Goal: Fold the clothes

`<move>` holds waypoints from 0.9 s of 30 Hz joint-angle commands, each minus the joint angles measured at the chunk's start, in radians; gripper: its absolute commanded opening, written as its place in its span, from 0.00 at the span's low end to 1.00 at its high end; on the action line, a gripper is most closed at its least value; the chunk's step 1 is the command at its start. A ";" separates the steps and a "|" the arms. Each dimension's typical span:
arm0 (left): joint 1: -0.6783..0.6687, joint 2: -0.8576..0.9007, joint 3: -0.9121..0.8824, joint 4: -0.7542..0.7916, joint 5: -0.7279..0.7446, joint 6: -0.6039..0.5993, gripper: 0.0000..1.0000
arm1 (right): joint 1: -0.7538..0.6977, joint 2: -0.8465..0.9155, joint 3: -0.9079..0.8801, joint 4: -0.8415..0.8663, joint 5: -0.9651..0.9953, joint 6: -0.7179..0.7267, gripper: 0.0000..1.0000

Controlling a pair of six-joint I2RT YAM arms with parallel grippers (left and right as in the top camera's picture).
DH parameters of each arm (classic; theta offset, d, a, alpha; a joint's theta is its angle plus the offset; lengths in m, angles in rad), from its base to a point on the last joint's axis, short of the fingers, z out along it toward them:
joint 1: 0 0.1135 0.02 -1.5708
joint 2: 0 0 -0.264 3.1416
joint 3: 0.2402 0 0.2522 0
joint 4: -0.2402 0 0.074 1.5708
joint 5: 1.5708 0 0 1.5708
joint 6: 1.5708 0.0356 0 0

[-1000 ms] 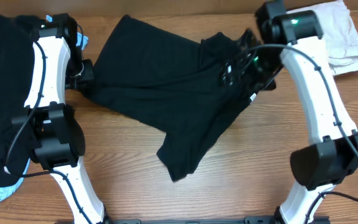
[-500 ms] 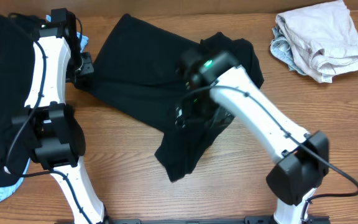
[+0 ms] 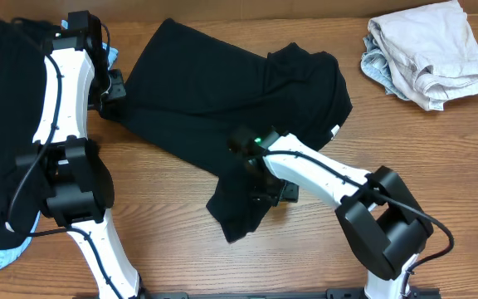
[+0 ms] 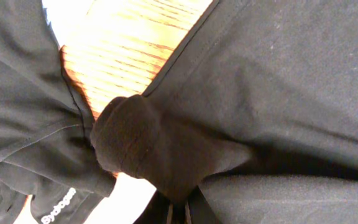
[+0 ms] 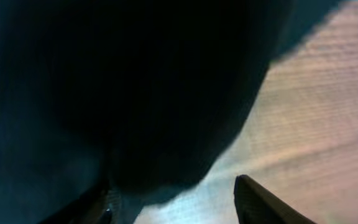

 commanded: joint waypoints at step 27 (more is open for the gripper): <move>0.016 0.003 -0.056 -0.291 0.005 0.034 0.04 | -0.472 -0.042 -0.015 -0.200 0.042 -0.180 0.04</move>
